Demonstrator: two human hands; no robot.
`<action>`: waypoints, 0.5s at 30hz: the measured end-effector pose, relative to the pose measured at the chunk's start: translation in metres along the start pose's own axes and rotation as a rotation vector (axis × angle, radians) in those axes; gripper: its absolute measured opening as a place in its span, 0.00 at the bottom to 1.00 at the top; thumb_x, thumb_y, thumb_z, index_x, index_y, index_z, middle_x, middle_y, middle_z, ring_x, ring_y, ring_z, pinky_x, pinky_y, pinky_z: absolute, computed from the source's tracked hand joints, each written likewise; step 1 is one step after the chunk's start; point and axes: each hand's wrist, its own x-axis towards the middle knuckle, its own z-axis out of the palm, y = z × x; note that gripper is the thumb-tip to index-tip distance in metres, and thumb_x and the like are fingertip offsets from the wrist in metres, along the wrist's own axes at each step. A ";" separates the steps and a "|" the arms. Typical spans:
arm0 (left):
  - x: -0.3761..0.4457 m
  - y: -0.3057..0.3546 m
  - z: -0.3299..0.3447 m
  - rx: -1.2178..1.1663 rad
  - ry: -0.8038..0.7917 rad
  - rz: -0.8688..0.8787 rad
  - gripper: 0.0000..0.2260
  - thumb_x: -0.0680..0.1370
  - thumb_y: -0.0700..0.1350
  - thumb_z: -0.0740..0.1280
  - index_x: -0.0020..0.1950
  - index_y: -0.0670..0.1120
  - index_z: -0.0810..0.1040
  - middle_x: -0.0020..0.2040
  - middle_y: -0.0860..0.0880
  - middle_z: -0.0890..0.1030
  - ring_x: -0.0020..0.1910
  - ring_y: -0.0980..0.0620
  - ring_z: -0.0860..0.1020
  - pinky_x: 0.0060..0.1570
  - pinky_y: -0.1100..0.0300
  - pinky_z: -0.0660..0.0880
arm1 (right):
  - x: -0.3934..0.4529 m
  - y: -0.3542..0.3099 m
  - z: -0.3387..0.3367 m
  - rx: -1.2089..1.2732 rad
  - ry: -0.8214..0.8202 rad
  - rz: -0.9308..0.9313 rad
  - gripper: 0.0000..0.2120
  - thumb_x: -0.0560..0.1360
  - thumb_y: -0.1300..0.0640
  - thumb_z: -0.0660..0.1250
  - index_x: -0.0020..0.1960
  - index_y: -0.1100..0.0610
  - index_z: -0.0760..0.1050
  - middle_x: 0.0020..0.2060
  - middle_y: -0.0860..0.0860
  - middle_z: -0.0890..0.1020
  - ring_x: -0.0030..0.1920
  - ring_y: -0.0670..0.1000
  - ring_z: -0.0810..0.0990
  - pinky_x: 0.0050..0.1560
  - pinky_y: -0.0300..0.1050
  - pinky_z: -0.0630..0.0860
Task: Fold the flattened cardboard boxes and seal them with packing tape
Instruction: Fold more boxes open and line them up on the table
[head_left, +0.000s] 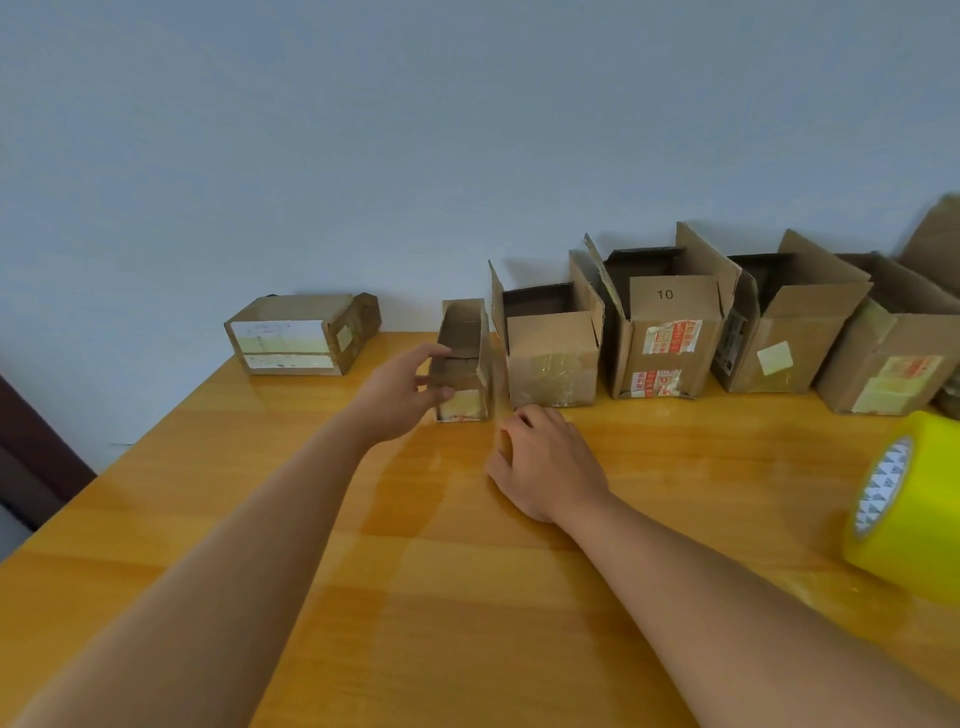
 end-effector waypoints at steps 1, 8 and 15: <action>-0.001 0.002 0.002 -0.004 -0.008 0.007 0.23 0.80 0.43 0.68 0.74 0.53 0.67 0.72 0.51 0.72 0.68 0.47 0.73 0.56 0.58 0.72 | 0.000 0.000 0.000 0.000 0.000 0.003 0.21 0.80 0.44 0.56 0.67 0.54 0.73 0.66 0.50 0.73 0.67 0.52 0.69 0.67 0.49 0.68; -0.006 0.007 0.004 -0.254 -0.008 -0.042 0.29 0.82 0.45 0.64 0.80 0.57 0.56 0.76 0.51 0.65 0.70 0.47 0.70 0.61 0.53 0.71 | 0.000 -0.001 0.000 -0.021 0.003 0.005 0.22 0.80 0.44 0.55 0.68 0.54 0.72 0.67 0.51 0.73 0.67 0.52 0.69 0.68 0.49 0.68; 0.030 -0.029 -0.023 -0.019 0.307 -0.263 0.26 0.81 0.48 0.61 0.79 0.48 0.59 0.75 0.43 0.65 0.72 0.41 0.66 0.69 0.45 0.66 | 0.003 0.000 0.005 -0.041 0.029 -0.005 0.22 0.80 0.44 0.56 0.67 0.53 0.73 0.65 0.50 0.73 0.65 0.51 0.70 0.66 0.48 0.69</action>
